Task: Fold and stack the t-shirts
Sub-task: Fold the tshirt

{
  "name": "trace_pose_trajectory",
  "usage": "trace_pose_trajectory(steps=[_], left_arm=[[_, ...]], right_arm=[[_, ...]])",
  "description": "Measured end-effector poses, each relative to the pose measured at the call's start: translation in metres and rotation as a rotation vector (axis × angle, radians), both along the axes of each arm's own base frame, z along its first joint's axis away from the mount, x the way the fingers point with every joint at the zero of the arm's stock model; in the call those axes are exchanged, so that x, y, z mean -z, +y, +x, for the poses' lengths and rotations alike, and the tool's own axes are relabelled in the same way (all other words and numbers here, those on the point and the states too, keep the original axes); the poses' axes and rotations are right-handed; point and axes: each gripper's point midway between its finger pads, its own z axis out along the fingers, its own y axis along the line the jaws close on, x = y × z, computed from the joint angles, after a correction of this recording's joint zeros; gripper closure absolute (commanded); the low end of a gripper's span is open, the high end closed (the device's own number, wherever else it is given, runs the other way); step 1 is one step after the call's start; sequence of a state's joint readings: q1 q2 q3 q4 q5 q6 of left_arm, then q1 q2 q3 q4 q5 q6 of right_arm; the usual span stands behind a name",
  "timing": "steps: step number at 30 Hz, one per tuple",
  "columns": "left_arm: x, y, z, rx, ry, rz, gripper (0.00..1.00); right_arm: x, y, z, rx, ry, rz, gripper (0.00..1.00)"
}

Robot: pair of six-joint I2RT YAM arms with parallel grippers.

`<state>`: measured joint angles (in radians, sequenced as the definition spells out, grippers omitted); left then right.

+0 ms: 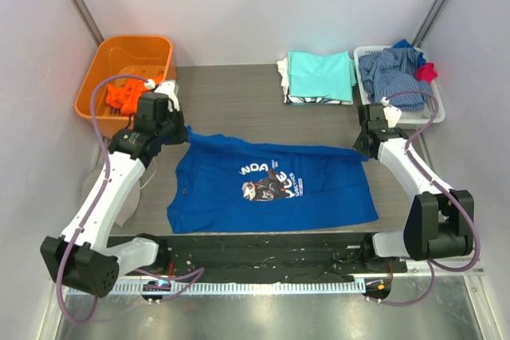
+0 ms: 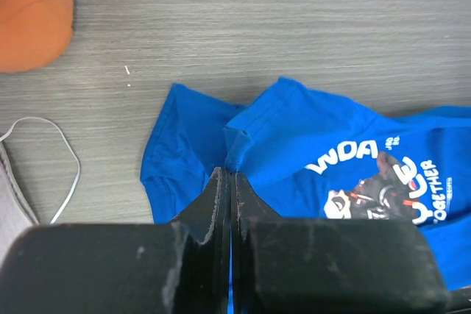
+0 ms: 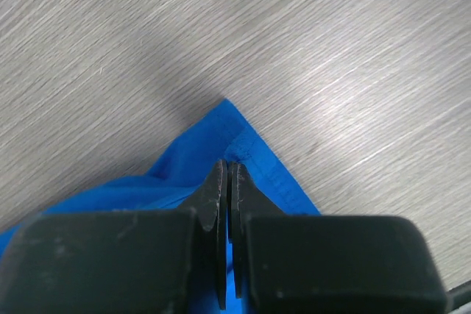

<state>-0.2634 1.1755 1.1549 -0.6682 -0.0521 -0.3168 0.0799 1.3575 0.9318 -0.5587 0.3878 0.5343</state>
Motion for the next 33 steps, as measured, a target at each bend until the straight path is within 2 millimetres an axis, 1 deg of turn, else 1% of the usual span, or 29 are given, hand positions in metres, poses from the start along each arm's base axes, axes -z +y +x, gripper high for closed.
trace_pose_trajectory(steps=[4,6,9,13,16,18,21,28,33], left_arm=[[-0.01,0.003,-0.013,-0.012,-0.021,-0.022,1.0],[-0.007,0.005,-0.022,-0.019,-0.016,-0.03,1.0],[0.004,0.008,-0.04,-0.033,0.009,-0.04,1.0],[0.015,0.013,-0.062,-0.053,0.035,-0.056,1.0],[0.018,0.017,-0.079,-0.07,0.038,-0.074,1.0],[0.016,0.02,-0.088,-0.087,0.028,-0.088,1.0],[0.01,0.021,-0.095,-0.101,0.011,-0.113,1.0],[0.014,0.017,-0.107,-0.122,0.058,-0.161,1.0],[0.006,0.015,-0.117,-0.146,0.031,-0.231,1.0]], right_arm=[[-0.003,-0.005,-0.002,0.023,-0.006,-0.01,0.99],[-0.002,-0.005,-0.003,0.028,-0.004,-0.009,0.99],[0.0,-0.005,-0.005,0.031,0.004,-0.007,0.99],[0.008,-0.005,-0.016,0.035,0.029,-0.004,0.99],[0.012,-0.003,-0.021,0.034,0.04,0.008,0.99],[0.012,-0.002,-0.025,0.035,0.042,0.017,0.99],[0.01,-0.001,-0.029,0.037,0.034,0.03,0.99],[0.007,0.003,-0.04,0.046,0.022,0.06,0.99],[0.01,0.004,-0.051,0.055,0.036,0.073,0.99]])
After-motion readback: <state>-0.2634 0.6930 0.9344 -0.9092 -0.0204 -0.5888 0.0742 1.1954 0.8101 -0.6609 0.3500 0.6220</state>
